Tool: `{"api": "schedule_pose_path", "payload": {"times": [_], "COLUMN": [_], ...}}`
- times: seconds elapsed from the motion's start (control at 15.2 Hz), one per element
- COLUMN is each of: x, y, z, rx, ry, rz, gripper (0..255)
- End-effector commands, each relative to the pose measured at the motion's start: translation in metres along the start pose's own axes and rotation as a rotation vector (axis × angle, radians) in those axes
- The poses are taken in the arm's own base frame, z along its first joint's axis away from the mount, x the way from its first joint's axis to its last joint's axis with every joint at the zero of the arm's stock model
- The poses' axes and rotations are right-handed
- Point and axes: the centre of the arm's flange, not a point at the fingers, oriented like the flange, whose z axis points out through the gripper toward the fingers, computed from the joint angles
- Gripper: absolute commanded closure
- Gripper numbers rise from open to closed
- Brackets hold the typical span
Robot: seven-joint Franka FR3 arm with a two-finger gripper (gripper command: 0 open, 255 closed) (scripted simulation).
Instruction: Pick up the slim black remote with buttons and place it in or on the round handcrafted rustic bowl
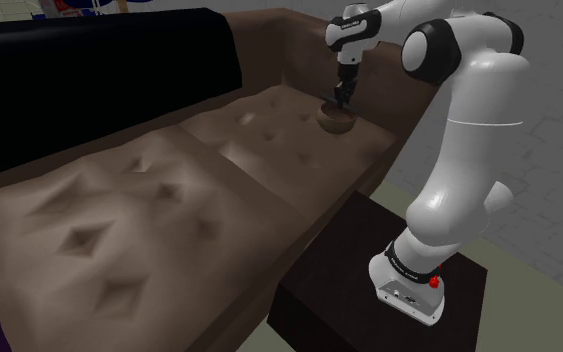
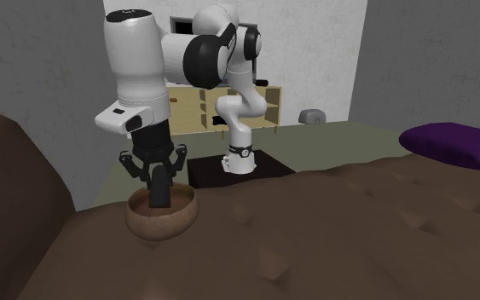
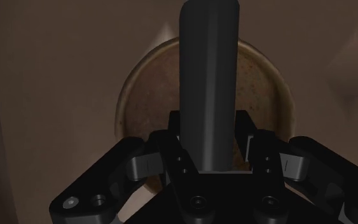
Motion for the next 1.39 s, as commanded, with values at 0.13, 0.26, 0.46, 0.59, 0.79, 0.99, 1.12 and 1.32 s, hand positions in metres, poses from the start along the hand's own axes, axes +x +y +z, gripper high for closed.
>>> {"api": "schedule_pose_path", "payload": {"times": [0.13, 0.26, 0.46, 0.59, 0.79, 0.99, 1.12, 1.32], "x": [0.004, 0.004, 0.004, 0.004, 0.004, 0.004, 0.004, 0.004], "y": [0.0, 0.0, 0.0, 0.0, 0.0, 0.0, 0.0, 0.0], "z": [0.02, 0.02, 0.02, 0.02, 0.02, 0.02, 0.007, -0.03], "rx": [0.0, 0.0, 0.0, 0.0, 0.0, 0.0, 0.0, 0.0], "ry": [0.001, 0.001, 0.001, 0.001, 0.001, 0.001, 0.001, 0.001], "rz": [0.0, 0.0, 0.0, 0.0, 0.0, 0.0, 0.0, 0.0], "gripper": [255, 255, 255, 255, 0, 0, 0, 0]}}
